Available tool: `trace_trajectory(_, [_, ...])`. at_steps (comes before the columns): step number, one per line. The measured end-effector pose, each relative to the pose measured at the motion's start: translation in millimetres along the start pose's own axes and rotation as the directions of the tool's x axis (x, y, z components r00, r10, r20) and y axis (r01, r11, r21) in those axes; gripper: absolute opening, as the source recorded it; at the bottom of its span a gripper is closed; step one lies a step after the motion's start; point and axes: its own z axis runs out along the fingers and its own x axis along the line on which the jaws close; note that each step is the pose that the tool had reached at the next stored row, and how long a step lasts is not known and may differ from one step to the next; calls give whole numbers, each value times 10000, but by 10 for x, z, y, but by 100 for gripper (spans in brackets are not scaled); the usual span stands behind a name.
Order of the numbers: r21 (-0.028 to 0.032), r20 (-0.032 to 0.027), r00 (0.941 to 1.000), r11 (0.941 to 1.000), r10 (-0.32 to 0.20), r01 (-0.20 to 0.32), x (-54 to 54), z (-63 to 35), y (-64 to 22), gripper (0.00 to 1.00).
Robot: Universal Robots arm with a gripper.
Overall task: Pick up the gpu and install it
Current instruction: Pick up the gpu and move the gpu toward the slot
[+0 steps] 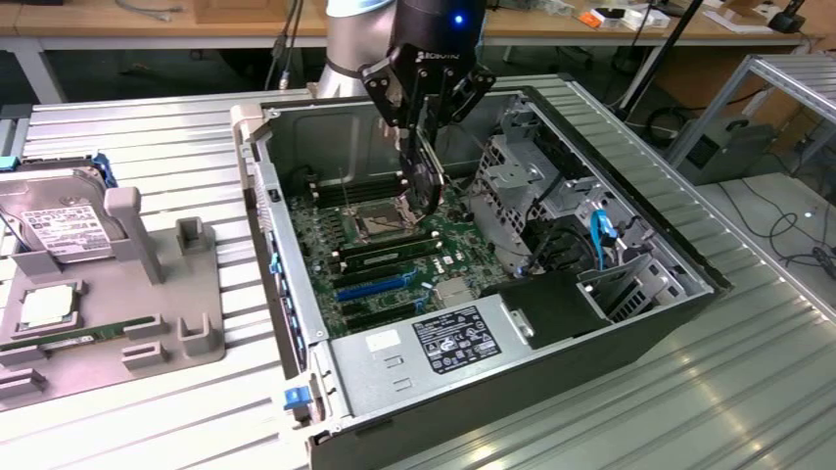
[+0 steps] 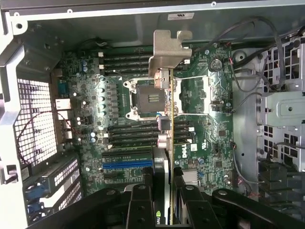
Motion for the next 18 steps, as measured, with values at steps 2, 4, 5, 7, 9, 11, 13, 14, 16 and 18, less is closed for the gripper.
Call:
trace_trajectory(2, [5, 1, 10000, 10000, 0, 0, -12, 9, 1, 27])
trace_trajectory(4, [11, 1, 10000, 10000, 0, 0, -23, 16, 2, 27])
trace_trajectory(5, [13, 1, 10000, 10000, -1, 1, -29, 19, 3, 27])
trace_trajectory(7, [17, 2, 10000, 10000, -1, 1, -37, 25, 4, 27])
trace_trajectory(9, [20, 2, 10000, 10000, -1, 1, -43, 29, 4, 27])
trace_trajectory(11, [25, 2, 10000, 10000, -1, 1, -55, 36, 6, 27])
trace_trajectory(13, [27, 2, 10000, 10000, 0, 0, -63, 38, 6, 27])
trace_trajectory(14, [26, 2, 10000, 10000, -1, 1, -65, 39, 6, 27])
trace_trajectory(16, [25, 2, 10000, 10000, -1, 1, -64, 39, 6, 27])
trace_trajectory(18, [25, 2, 10000, 10000, -1, 1, -65, 39, 6, 27])
